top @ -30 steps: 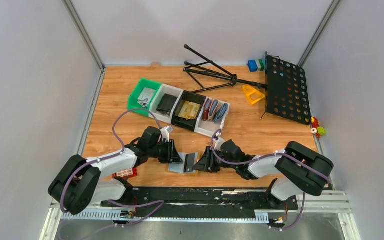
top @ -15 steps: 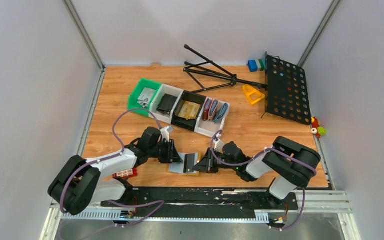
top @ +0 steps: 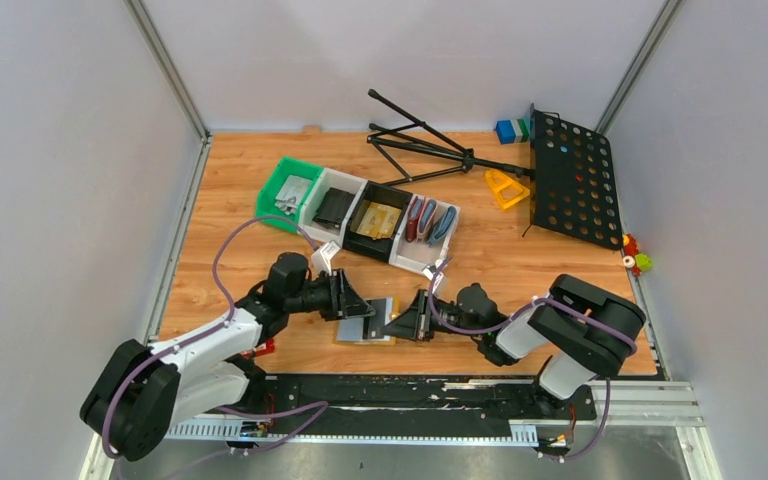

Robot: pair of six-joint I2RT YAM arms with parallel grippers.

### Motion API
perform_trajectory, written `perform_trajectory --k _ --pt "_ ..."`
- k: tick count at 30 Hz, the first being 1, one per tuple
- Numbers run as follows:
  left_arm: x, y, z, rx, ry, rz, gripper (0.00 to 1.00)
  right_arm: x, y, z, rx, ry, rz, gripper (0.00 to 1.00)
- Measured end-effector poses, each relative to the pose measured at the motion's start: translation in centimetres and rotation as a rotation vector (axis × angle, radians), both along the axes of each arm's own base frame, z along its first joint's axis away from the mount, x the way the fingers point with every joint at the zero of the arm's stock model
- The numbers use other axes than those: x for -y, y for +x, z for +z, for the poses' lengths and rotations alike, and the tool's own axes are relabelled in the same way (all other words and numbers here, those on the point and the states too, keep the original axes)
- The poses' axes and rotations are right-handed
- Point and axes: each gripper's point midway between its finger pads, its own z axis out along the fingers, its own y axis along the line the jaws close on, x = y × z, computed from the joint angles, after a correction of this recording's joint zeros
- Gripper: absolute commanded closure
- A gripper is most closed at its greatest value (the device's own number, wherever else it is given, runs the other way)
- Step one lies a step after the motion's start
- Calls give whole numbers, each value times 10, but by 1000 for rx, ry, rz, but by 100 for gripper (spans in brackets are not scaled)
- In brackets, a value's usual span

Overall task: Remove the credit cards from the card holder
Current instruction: Remove the credit card from the card holder.

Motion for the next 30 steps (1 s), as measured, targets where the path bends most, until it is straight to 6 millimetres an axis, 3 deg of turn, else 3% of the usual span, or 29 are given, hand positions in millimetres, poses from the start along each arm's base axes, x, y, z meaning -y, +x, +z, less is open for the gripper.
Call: perform_trajectory --k 6,13,18,24,30 --pt "-4 5 14 5 -44 31 58 2 1 23 49 58 -1 100" --pt "-2 -1 17 -28 -80 16 59 7 -2 47 107 94 4 100" --pt "2 -9 18 -73 -133 -11 64 12 -5 50 129 71 8 100" --pt "9 -15 35 -90 -261 -38 68 14 -7 49 135 53 10 100" --pt "11 -14 49 -96 -336 -41 82 14 -4 50 138 58 3 100"
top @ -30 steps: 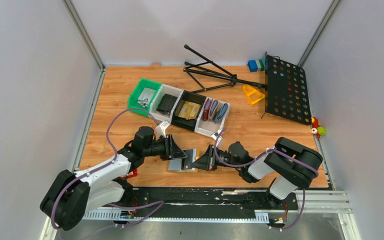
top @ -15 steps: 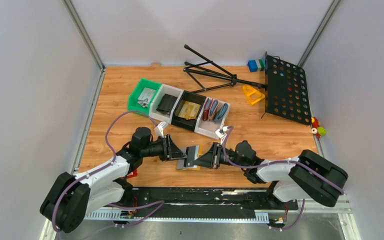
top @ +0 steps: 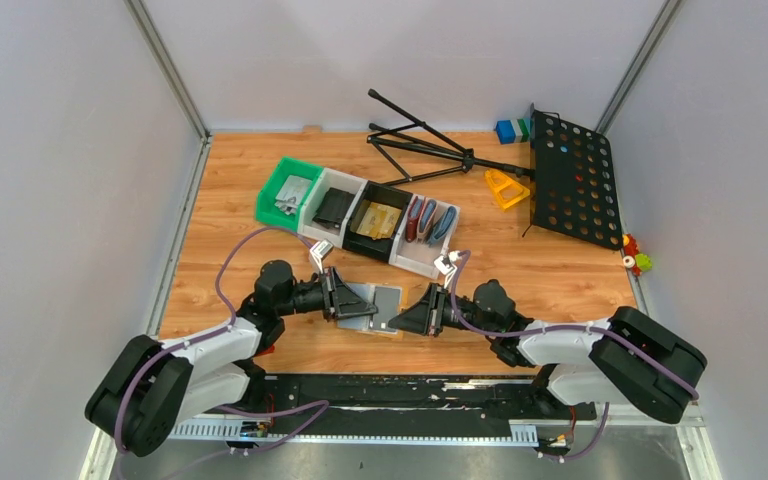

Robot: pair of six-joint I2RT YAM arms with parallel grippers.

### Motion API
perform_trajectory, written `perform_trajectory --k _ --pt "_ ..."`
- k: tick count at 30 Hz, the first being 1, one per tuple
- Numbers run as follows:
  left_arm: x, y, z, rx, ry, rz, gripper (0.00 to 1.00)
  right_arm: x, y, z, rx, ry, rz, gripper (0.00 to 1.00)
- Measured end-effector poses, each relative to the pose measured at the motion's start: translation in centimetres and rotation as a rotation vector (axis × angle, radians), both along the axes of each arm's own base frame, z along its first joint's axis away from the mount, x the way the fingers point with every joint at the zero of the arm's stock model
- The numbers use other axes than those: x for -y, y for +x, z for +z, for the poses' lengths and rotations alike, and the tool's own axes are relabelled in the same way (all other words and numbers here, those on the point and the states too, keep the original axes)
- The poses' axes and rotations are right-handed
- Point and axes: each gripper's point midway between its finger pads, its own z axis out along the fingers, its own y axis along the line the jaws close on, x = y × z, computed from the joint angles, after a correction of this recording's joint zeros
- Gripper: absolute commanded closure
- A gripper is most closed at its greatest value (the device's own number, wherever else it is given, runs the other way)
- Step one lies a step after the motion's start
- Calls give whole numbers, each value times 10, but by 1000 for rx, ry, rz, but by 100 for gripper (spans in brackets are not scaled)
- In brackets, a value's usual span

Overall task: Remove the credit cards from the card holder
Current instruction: Remove the credit card from the card holder.

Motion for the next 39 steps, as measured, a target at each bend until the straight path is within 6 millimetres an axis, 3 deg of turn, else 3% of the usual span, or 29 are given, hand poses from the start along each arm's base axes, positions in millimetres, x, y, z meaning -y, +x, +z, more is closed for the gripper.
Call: perform_trajectory --k 8,21,31,36,39 --pt "-1 0 9 10 -35 -1 100 0 2 3 -4 16 -7 100" --pt "-9 1 22 44 -71 -10 100 3 4 17 22 42 -26 95" --pt "-14 6 22 42 -70 3 100 6 8 12 12 19 -43 99" --pt "-15 5 20 47 -67 1 100 7 8 12 16 17 -39 69" --pt "-16 3 16 35 -66 1 100 6 7 12 22 21 -29 63"
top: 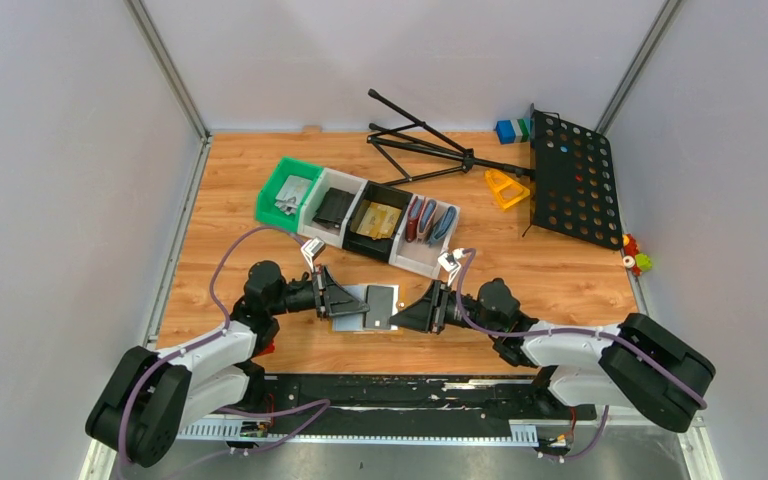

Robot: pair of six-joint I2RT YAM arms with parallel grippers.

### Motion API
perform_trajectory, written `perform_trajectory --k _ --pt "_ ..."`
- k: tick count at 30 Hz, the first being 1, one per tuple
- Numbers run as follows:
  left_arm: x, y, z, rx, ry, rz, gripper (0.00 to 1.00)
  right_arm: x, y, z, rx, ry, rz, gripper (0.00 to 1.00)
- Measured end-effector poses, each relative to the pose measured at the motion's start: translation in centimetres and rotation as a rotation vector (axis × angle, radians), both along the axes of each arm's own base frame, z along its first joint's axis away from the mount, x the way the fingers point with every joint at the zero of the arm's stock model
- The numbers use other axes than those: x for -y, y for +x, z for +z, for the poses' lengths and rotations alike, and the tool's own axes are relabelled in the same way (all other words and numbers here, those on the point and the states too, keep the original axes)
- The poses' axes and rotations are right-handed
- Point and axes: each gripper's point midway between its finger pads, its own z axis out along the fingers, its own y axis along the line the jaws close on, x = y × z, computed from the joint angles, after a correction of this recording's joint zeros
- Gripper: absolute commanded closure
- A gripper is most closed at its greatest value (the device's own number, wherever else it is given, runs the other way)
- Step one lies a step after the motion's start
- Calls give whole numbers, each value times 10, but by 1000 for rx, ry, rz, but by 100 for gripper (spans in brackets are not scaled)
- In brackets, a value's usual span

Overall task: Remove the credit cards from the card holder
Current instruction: Remove the credit card from the card holder.

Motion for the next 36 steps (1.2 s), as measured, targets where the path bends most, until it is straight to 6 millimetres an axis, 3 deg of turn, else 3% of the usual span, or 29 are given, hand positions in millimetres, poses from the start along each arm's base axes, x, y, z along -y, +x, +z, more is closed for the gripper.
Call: perform_trajectory --k 6,12,25,26,29,30,32,36 --pt "0 -2 0 -7 -3 -2 100 -4 -2 -7 -11 -4 31 65" --pt "-1 -2 3 7 -7 1 100 -9 -1 -7 -26 3 47 100" --pt "-6 1 -4 -15 14 15 100 0 -2 -1 -35 27 20 100" --pt "-6 1 -4 -15 14 14 100 0 -2 0 -32 30 21 100" --pt "-6 1 -4 -14 11 14 100 0 -2 0 -30 31 23 68" --pt "-6 1 -3 -13 8 14 100 0 -2 0 -30 31 23 63" --pt "-6 1 -1 -8 0 16 100 -1 -2 1 -28 33 28 56" --pt "-5 -2 2 -6 -15 12 100 -6 0 3 -25 36 43 54"
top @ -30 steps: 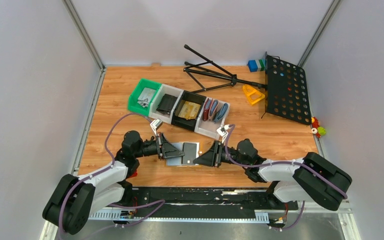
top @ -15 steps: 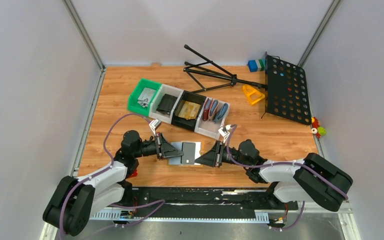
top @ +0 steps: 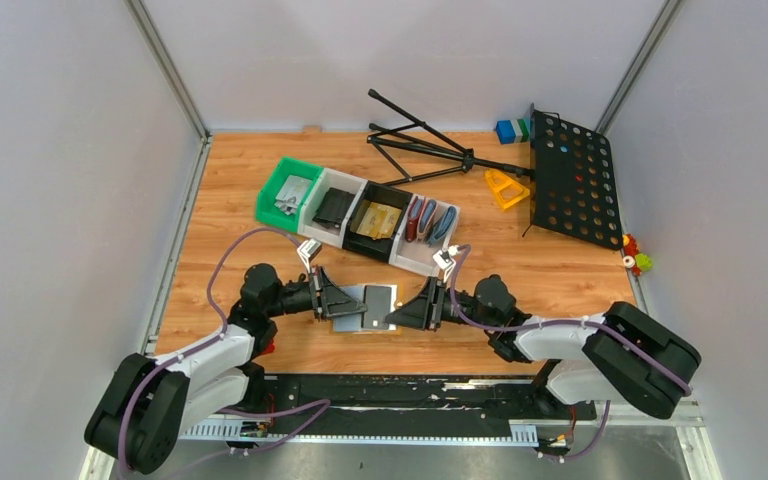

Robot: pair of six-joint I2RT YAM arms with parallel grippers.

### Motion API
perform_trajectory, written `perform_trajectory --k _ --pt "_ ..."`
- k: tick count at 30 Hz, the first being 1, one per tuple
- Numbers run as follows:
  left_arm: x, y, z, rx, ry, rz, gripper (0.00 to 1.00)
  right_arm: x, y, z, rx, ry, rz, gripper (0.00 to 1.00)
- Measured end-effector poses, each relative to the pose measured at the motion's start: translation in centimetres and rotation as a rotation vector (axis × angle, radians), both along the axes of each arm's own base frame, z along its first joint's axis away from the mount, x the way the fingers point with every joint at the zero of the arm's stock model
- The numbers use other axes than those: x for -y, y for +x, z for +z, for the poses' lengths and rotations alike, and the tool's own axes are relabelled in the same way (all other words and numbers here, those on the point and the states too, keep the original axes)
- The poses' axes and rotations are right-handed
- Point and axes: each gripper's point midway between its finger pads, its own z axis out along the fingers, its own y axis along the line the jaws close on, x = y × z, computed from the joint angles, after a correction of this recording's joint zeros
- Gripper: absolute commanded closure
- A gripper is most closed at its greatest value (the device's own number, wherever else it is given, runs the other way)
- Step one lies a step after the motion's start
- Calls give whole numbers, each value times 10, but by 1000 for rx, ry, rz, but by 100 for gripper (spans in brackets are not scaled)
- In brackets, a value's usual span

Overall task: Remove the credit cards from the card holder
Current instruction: Remove the credit card from the card holder.

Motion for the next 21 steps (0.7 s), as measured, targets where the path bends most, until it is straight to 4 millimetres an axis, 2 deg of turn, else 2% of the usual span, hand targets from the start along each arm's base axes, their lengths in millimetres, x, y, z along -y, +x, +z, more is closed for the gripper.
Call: perform_trajectory --k 3,8,11,14,16,21 --pt "3 -4 1 0 -5 -12 100 -4 2 0 -2 -2 8 55" --pt "7 -8 4 9 -12 -26 100 -9 3 2 0 7 17 85" --pt "7 -8 4 13 -14 -26 83 -10 4 1 -13 8 16 97" --pt "7 -8 5 13 -17 -27 74 -11 4 1 -22 15 15 100" --pt "7 -8 7 14 -24 -26 74 -11 5 2 -21 21 16 100" --pt "7 -8 10 12 -38 -26 91 -12 5 4 -25 36 19 96"
